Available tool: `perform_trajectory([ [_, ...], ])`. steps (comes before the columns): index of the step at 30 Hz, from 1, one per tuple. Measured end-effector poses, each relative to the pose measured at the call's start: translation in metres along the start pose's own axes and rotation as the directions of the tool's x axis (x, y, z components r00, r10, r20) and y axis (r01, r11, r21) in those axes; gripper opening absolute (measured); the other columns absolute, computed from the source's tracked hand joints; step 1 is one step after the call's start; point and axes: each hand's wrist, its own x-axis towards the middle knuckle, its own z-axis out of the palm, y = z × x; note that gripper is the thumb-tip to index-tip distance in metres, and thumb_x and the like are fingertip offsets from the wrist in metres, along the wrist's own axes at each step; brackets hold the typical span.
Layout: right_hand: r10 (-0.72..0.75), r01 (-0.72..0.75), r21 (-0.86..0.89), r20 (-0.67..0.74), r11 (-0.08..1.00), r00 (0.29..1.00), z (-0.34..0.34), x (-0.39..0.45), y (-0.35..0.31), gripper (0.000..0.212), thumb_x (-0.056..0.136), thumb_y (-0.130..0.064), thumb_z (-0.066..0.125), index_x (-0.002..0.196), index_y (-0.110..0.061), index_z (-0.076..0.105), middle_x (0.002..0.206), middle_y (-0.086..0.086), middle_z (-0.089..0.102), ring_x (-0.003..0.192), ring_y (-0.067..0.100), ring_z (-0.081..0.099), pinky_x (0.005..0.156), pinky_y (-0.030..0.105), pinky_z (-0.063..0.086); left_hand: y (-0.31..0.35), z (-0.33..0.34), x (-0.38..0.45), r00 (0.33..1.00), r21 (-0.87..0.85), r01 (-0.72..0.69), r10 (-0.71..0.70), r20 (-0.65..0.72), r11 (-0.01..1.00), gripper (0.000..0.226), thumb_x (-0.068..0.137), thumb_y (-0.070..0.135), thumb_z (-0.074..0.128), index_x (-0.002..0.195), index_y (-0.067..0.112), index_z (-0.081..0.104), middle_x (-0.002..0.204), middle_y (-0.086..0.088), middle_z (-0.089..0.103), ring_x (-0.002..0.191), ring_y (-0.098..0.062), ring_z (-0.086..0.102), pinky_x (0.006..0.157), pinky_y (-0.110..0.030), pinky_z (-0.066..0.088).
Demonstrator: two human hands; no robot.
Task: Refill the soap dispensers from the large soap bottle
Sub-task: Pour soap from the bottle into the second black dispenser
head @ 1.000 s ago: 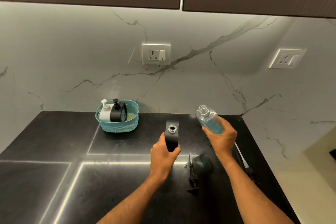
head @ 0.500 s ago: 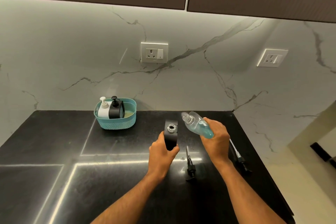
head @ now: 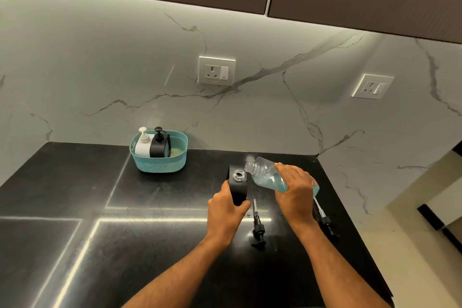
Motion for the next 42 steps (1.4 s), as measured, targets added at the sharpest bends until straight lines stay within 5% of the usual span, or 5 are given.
perform_trajectory([
  [6, -0.021, 0.023, -0.037, 0.036, 0.999, 0.999, 0.0001, -0.0006, -0.0004, 0.072, 0.063, 0.000, 0.093, 0.130, -0.007, 0.067, 0.124, 0.009, 0.071, 0.119, 0.027, 0.065, 0.100, 0.036, 0.052, 0.0038, 0.0007, -0.0005, 1.000, 0.018, -0.015, 0.015, -0.003, 1.000, 0.049, 0.083, 0.034, 0.080, 0.124, 0.021, 0.057, 0.102, 0.005, 0.073, 0.088, -0.010, 0.070, 0.070, -0.014, 0.056],
  [15, -0.049, 0.055, -0.075, 0.077, 0.996, 0.996, -0.0002, 0.0015, -0.0012, 0.073, 0.061, 0.000, 0.094, 0.129, -0.007, 0.068, 0.126, 0.011, 0.071, 0.120, 0.029, 0.065, 0.098, 0.043, 0.056, 0.0040, -0.0002, -0.0026, 1.000, 0.014, -0.020, 0.020, 0.004, 1.000, 0.053, 0.083, 0.032, 0.082, 0.128, 0.019, 0.057, 0.108, 0.003, 0.074, 0.089, -0.007, 0.068, 0.065, 0.002, 0.045],
  [21, -0.052, 0.058, -0.083, 0.078, 0.995, 0.996, -0.0001, 0.0040, -0.0009, 0.073, 0.061, -0.003, 0.095, 0.129, -0.007, 0.068, 0.126, 0.010, 0.071, 0.120, 0.030, 0.065, 0.099, 0.044, 0.056, 0.0016, 0.0008, -0.0017, 1.000, 0.029, -0.019, 0.019, -0.007, 0.999, 0.053, 0.085, 0.034, 0.081, 0.129, 0.019, 0.055, 0.111, 0.002, 0.074, 0.097, -0.014, 0.072, 0.075, -0.015, 0.058],
  [42, -0.080, 0.091, -0.116, 0.096, 0.989, 0.992, -0.0009, 0.0081, -0.0050, 0.070, 0.063, -0.005, 0.095, 0.128, -0.007, 0.069, 0.126, 0.011, 0.071, 0.122, 0.032, 0.064, 0.099, 0.049, 0.056, 0.0012, -0.0039, -0.0027, 1.000, 0.049, -0.018, 0.018, 0.000, 0.999, 0.051, 0.085, 0.032, 0.080, 0.128, 0.020, 0.055, 0.108, 0.003, 0.074, 0.091, -0.010, 0.071, 0.074, -0.016, 0.057],
])
